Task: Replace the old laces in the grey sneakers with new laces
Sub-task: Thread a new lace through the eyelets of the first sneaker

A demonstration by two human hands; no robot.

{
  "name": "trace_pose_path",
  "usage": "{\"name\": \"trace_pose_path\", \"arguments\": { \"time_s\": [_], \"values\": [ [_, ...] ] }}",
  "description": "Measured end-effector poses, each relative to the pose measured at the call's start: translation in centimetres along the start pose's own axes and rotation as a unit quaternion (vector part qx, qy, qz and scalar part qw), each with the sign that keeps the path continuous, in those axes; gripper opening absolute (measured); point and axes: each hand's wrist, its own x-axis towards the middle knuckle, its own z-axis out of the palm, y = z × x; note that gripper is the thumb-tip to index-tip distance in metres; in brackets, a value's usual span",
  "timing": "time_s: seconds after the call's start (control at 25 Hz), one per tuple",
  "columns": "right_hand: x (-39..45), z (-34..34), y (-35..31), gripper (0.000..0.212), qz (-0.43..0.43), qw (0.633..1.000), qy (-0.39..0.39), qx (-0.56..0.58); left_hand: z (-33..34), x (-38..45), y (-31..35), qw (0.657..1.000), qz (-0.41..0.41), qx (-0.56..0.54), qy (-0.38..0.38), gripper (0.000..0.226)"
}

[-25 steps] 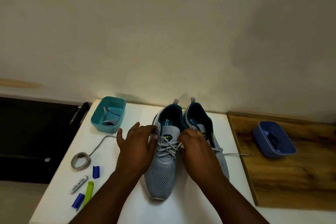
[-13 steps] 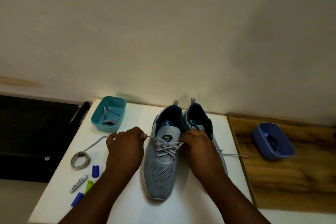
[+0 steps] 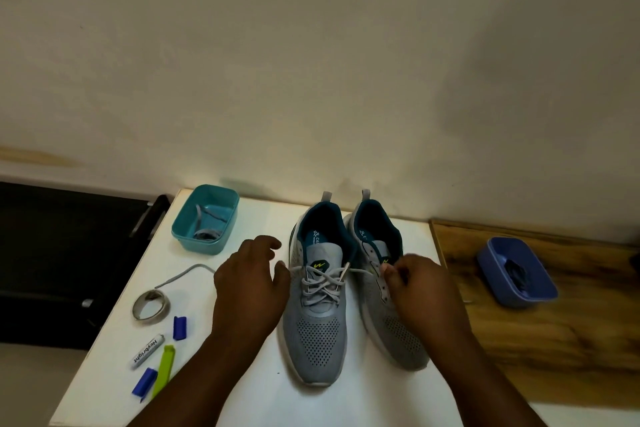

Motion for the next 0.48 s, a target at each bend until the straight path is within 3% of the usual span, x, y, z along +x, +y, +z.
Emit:
{"name": "trace_pose_path", "arguments": {
  "time_s": [0.04,0.08,0.16,0.2,0.28,0.36,0.48],
  "values": [
    [0.0,0.0,-0.2,0.039,0.082,0.989,-0.046,0.116,-0.2,0.0,0.3,0.999,0.008,-0.023,0.025,0.024],
    [-0.3,0.1,-0.9,0.046,0.182,0.945,-0.099,0.253,-0.3,-0.1,0.6,0.998,0.018,-0.043,0.042,0.023],
    [-0.9,0.5,-2.1,0.046,0.339,0.790,-0.174,0.480,-0.4,-0.3,1.4,0.996,0.038,-0.065,0.056,0.016],
    [-1.0,0.7,-2.4,0.040,0.373,0.718,-0.187,0.557,-0.3,-0.5,1.6,0.995,0.041,-0.064,0.056,0.013],
    [-0.7,1.0,-2.8,0.025,0.396,0.614,-0.181,0.659,0.1,-0.6,1.9,0.997,0.016,-0.055,0.042,0.020],
    [-0.6,1.1,-3.4,0.021,0.397,0.561,-0.154,0.710,0.7,-0.6,1.9,1.000,-0.018,-0.011,0.002,0.040],
    [-0.7,0.4,-4.1,0.024,0.385,0.556,-0.093,0.731,1.6,-0.8,1.9,0.994,-0.034,0.095,-0.036,0.047]
  ]
}}
